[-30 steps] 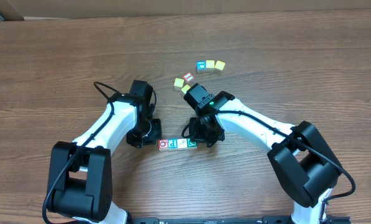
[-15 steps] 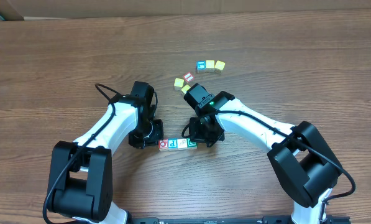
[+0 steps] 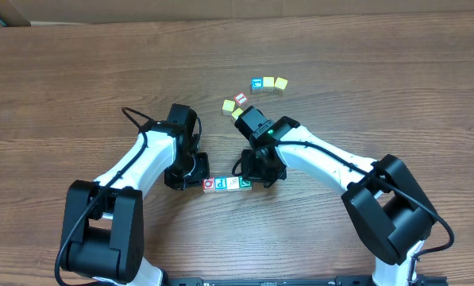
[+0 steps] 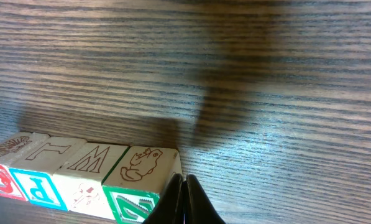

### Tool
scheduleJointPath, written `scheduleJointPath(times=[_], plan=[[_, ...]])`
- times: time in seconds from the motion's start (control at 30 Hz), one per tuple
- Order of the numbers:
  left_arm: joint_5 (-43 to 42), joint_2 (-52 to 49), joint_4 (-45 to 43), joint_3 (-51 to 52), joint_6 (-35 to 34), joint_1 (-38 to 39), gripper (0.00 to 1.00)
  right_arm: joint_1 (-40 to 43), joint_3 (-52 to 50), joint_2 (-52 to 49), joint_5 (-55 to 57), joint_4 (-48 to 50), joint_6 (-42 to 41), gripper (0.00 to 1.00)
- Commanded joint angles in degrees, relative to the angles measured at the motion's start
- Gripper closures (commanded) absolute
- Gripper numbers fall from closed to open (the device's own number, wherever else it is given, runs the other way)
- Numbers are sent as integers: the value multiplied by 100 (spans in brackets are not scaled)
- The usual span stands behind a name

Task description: Flip 4 blocks

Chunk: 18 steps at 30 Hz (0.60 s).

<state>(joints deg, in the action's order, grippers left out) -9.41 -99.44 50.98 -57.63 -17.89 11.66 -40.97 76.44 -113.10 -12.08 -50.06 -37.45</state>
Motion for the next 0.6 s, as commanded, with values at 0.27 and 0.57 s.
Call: scheduleJointPath(times=[0.27, 0.57], plan=[[-164, -31, -66, 59, -103, 48, 96, -33, -13, 109, -221, 138, 39, 96], [-326, -31, -61, 59, -98, 48, 96, -33, -22, 109, -216, 46, 39, 96]])
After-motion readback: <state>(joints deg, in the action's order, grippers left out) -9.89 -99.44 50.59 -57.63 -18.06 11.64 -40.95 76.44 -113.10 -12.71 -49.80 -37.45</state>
